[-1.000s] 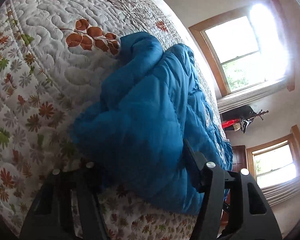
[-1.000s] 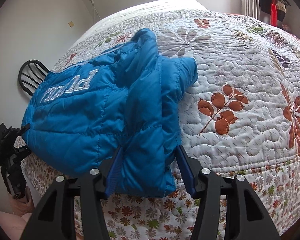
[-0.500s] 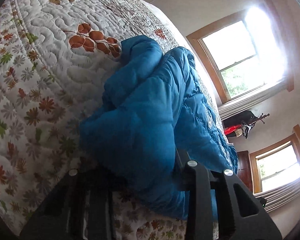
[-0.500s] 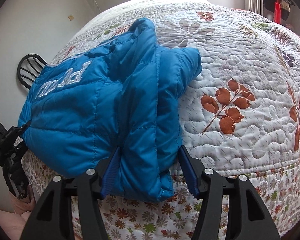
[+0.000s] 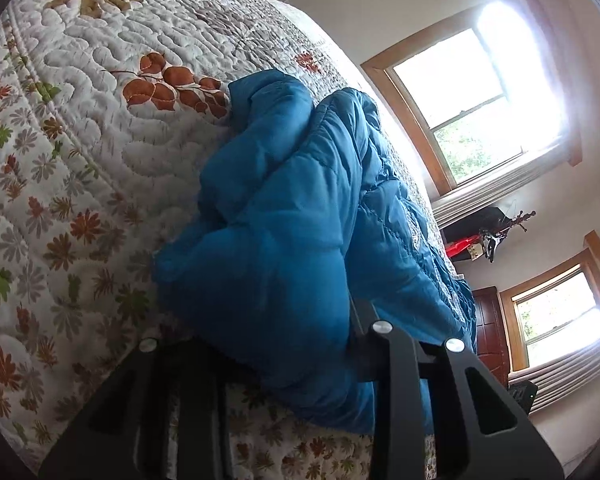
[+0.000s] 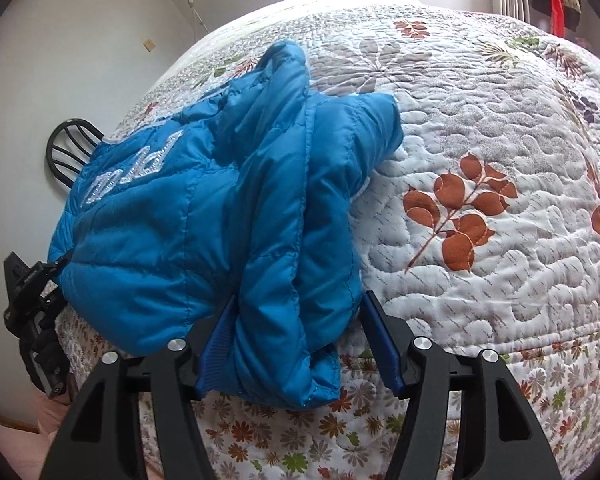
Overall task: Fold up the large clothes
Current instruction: 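Lift the folded jacket bundle with the left gripper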
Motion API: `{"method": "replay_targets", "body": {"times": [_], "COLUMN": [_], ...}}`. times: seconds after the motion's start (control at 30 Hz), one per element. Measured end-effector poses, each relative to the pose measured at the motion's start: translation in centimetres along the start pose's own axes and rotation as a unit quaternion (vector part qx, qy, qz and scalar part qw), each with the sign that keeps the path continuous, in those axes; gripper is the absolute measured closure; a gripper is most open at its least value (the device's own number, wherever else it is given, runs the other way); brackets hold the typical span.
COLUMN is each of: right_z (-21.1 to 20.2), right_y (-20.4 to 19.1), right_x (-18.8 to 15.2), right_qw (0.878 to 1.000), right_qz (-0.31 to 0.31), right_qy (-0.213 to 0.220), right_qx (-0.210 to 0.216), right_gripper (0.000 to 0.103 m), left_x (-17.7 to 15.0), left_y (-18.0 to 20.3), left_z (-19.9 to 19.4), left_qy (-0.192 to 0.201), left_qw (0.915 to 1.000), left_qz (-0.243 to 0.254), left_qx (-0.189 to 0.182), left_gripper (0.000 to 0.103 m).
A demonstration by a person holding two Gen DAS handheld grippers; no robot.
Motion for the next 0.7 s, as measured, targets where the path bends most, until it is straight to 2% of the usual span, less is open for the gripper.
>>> {"method": "replay_targets", "body": {"times": [0.13, 0.23, 0.33, 0.4, 0.47, 0.6, 0.7], "right_z": [-3.3, -4.3, -4.9, -5.1, -5.4, -6.1, -6.4], "right_y": [1.9, 4.1, 6.8, 9.1, 10.9, 13.8, 15.1], "right_x": [0.5, 0.8, 0.0, -0.9, -2.0, -3.4, -3.9], "right_qw": [0.999, 0.99, 0.986, 0.982, 0.98, 0.975, 0.971], "right_qz": [0.005, 0.003, 0.026, 0.051, 0.074, 0.107, 0.123], "right_qy": [0.021, 0.015, 0.007, 0.001, -0.001, -0.001, 0.0], "right_qx": [-0.048, -0.139, -0.167, -0.184, -0.186, -0.195, -0.203], "right_gripper": [0.039, 0.044, 0.044, 0.044, 0.044, 0.045, 0.045], "left_x": [0.1, 0.0, 0.2, 0.1, 0.0, -0.8, -2.9], "left_y": [0.6, 1.2, 1.8, 3.3, 5.8, 11.8, 17.2], "left_z": [-0.3, -0.4, -0.9, -1.8, -2.9, -4.7, -4.9], "left_qy": [0.008, 0.016, 0.023, 0.041, 0.062, 0.086, 0.089], "left_qw": [0.9998, 0.9995, 0.9993, 0.9972, 0.9928, 0.9803, 0.9639], "left_qz": [0.014, 0.022, 0.027, 0.059, 0.1, 0.178, 0.251], "left_qx": [0.011, 0.016, 0.011, 0.021, 0.023, -0.001, -0.015], "left_gripper": [0.074, 0.075, 0.077, 0.08, 0.08, 0.081, 0.08]}}
Point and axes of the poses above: each gripper's, at about its wrist camera, not at the fingertips, and z roughly the way its jaws point, y to its right, x to its top, the point moved 5 cm from there along z, roughly the way its jaws point, and after that the axes turned 8 degrees about -z, right-handed, at the moved point
